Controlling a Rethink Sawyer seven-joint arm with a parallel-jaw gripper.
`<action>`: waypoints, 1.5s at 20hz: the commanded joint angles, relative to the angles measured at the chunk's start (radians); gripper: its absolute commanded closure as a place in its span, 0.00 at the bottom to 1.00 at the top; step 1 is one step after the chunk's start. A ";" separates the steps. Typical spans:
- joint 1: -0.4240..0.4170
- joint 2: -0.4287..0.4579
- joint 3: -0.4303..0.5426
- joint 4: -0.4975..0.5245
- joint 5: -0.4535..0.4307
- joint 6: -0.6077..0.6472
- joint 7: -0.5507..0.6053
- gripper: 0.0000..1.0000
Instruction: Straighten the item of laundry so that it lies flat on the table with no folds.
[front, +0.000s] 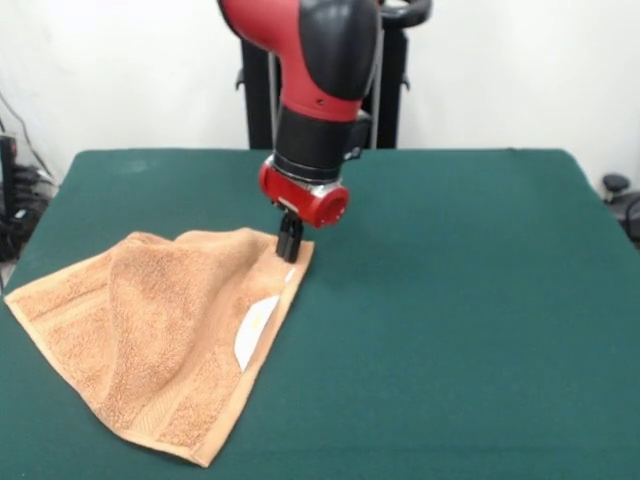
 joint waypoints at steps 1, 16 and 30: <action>0.088 0.117 0.210 0.028 0.070 0.017 0.385 1.00; 0.140 0.153 0.273 0.043 0.026 -0.046 0.559 1.00; 0.189 0.204 0.297 0.021 0.044 -0.106 0.633 1.00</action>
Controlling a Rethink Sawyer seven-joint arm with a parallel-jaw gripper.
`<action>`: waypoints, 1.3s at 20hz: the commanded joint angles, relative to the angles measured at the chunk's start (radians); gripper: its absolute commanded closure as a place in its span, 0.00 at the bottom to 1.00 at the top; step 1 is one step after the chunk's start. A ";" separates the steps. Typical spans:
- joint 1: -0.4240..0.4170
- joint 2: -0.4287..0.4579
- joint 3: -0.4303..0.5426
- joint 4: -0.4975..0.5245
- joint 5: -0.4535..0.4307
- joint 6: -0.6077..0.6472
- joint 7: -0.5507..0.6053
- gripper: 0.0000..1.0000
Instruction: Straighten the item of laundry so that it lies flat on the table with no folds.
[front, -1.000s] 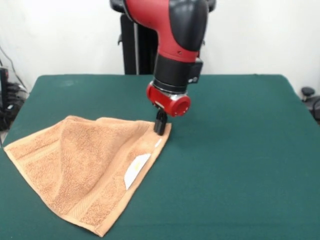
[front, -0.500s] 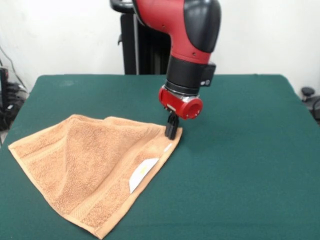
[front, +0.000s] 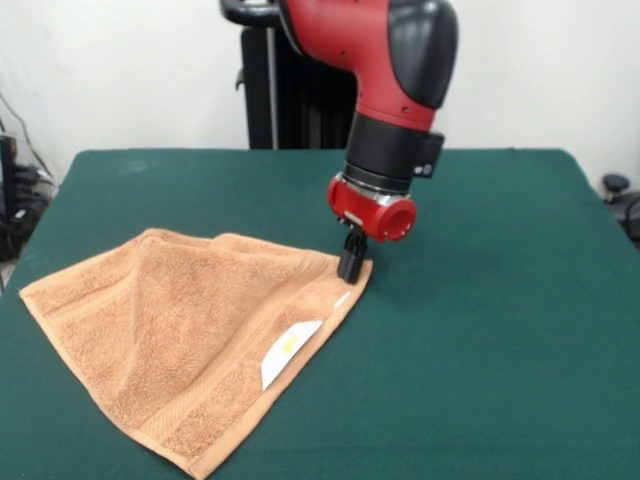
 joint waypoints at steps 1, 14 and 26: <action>0.086 0.185 0.238 0.019 0.034 0.070 0.354 1.00; 0.095 0.225 0.270 0.041 0.001 0.058 0.356 1.00; 0.072 0.226 0.278 0.071 -0.039 0.034 0.359 1.00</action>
